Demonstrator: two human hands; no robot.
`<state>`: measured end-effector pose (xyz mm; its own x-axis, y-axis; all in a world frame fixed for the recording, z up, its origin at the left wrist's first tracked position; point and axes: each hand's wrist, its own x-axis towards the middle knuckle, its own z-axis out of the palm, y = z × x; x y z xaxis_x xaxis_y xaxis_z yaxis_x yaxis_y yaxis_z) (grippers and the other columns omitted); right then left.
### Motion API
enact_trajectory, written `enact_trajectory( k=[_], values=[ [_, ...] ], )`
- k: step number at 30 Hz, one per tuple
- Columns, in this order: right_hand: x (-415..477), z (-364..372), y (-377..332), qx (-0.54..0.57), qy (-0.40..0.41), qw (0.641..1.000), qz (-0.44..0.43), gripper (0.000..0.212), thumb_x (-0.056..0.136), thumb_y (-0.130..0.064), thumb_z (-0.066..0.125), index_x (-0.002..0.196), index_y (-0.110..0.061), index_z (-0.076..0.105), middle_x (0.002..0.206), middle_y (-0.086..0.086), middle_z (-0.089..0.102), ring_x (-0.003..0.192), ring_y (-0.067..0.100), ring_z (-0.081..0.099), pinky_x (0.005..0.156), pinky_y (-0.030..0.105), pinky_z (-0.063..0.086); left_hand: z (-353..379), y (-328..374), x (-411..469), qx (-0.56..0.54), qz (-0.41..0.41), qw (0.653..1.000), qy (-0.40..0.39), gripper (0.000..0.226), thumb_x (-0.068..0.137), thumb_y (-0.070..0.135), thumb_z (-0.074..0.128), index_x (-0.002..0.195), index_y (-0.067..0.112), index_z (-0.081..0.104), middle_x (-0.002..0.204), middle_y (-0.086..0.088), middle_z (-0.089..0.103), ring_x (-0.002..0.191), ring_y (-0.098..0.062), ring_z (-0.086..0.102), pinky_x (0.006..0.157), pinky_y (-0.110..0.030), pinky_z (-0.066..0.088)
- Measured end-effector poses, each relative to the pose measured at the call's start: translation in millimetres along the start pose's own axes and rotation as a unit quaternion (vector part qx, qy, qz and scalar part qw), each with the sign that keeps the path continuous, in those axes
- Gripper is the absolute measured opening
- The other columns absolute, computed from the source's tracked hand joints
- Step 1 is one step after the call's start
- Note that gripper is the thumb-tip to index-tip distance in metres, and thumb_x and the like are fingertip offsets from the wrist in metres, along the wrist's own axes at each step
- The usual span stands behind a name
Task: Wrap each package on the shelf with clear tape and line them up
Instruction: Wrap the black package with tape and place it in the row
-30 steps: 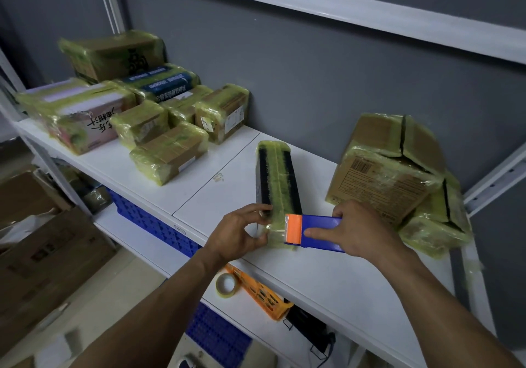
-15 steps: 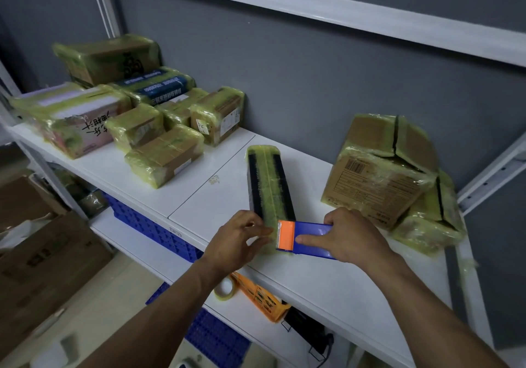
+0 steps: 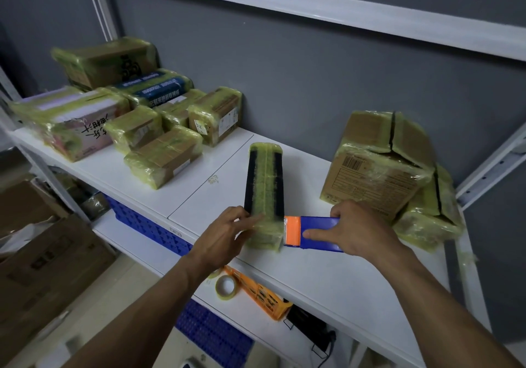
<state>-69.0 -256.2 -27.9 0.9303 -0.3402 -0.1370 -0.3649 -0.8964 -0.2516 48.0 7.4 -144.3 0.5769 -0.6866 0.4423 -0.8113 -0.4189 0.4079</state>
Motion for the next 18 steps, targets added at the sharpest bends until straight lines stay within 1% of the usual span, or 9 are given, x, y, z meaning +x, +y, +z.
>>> enact_trajectory(
  k=[1, 2, 6, 8, 10, 12, 15, 17, 18],
  values=[
    [0, 1, -1, -0.002, -0.001, 1.000, 0.001, 0.061, 0.067, -0.080, 0.077, 0.074, -0.023, 0.055, 0.071, -0.011, 0.060, 0.061, 0.003, 0.059, 0.047, 0.018, 0.038, 1, 1, -1, 0.014, 0.001, 1.000, -0.010, 0.048, 0.093, 0.010, 0.070, 0.137, 0.028, 0.064, 0.106, -0.004, 0.057, 0.096, -0.021, 0.056, 0.070, -0.035, 0.056],
    [1, 3, -2, -0.003, -0.003, 1.000, 0.003, 0.060, 0.067, -0.080, 0.076, 0.075, -0.025, 0.054, 0.071, -0.012, 0.059, 0.061, 0.002, 0.058, 0.046, 0.017, 0.036, 1, 1, -3, 0.026, 0.002, 1.000, -0.015, 0.051, 0.092, 0.008, 0.071, 0.137, 0.031, 0.063, 0.108, -0.005, 0.056, 0.098, -0.021, 0.056, 0.067, -0.035, 0.056],
    [4, 12, -4, -0.003, 0.000, 1.000, 0.005, 0.060, 0.067, -0.081, 0.075, 0.074, -0.025, 0.055, 0.070, -0.012, 0.059, 0.059, 0.001, 0.057, 0.045, 0.017, 0.034, 1, 5, -6, 0.045, -0.015, 0.999, 0.005, 0.047, 0.084, 0.005, 0.078, 0.124, 0.027, 0.073, 0.119, -0.009, 0.058, 0.107, -0.025, 0.060, 0.064, -0.036, 0.060],
    [6, 15, -4, -0.001, -0.002, 1.000, 0.003, 0.060, 0.067, -0.081, 0.075, 0.076, -0.024, 0.057, 0.072, -0.011, 0.061, 0.061, 0.002, 0.058, 0.047, 0.018, 0.037, 3, 11, -4, 0.070, -0.016, 0.997, 0.013, 0.044, 0.081, 0.008, 0.080, 0.120, 0.027, 0.074, 0.127, -0.008, 0.058, 0.111, -0.025, 0.061, 0.060, -0.032, 0.060],
    [9, 16, -3, 0.004, -0.012, 1.000, 0.002, 0.060, 0.068, -0.080, 0.075, 0.079, -0.024, 0.058, 0.077, -0.010, 0.064, 0.065, 0.004, 0.061, 0.051, 0.020, 0.042, 3, 14, -2, 0.095, -0.015, 0.995, 0.017, 0.041, 0.079, 0.015, 0.079, 0.118, 0.028, 0.074, 0.129, -0.004, 0.059, 0.112, -0.023, 0.062, 0.057, -0.027, 0.057],
    [11, 19, -4, 0.008, -0.021, 1.000, 0.002, 0.059, 0.069, -0.078, 0.076, 0.080, -0.024, 0.057, 0.077, -0.009, 0.064, 0.068, 0.005, 0.062, 0.053, 0.021, 0.043, 2, 15, -1, 0.124, -0.014, 0.992, 0.020, 0.038, 0.079, 0.026, 0.077, 0.116, 0.030, 0.074, 0.126, 0.000, 0.063, 0.109, -0.021, 0.063, 0.060, -0.030, 0.057],
    [14, 23, -6, 0.013, -0.024, 1.000, 0.002, 0.057, 0.070, -0.077, 0.076, 0.078, -0.025, 0.054, 0.077, -0.010, 0.062, 0.068, 0.004, 0.061, 0.053, 0.021, 0.042, -1, 13, 0, 0.133, -0.001, 0.991, 0.028, 0.035, 0.079, 0.037, 0.074, 0.114, 0.028, 0.076, 0.120, 0.003, 0.068, 0.107, -0.021, 0.065, 0.076, -0.035, 0.058],
    [15, 23, -6, 0.014, -0.024, 1.000, -0.001, 0.057, 0.070, -0.077, 0.076, 0.078, -0.025, 0.053, 0.076, -0.010, 0.061, 0.068, 0.003, 0.060, 0.052, 0.021, 0.041, 0, 13, 4, 0.130, 0.031, 0.991, 0.025, 0.036, 0.081, 0.037, 0.080, 0.114, 0.025, 0.076, 0.117, 0.003, 0.071, 0.105, -0.021, 0.067, 0.080, -0.034, 0.057],
    [15, 22, -6, 0.015, -0.026, 1.000, -0.001, 0.058, 0.070, -0.078, 0.076, 0.079, -0.026, 0.053, 0.077, -0.010, 0.060, 0.068, 0.004, 0.060, 0.052, 0.021, 0.042, 1, 14, 7, 0.130, 0.049, 0.990, 0.019, 0.037, 0.081, 0.034, 0.083, 0.115, 0.024, 0.076, 0.116, 0.004, 0.072, 0.104, -0.021, 0.068, 0.080, -0.034, 0.058]
  ],
)
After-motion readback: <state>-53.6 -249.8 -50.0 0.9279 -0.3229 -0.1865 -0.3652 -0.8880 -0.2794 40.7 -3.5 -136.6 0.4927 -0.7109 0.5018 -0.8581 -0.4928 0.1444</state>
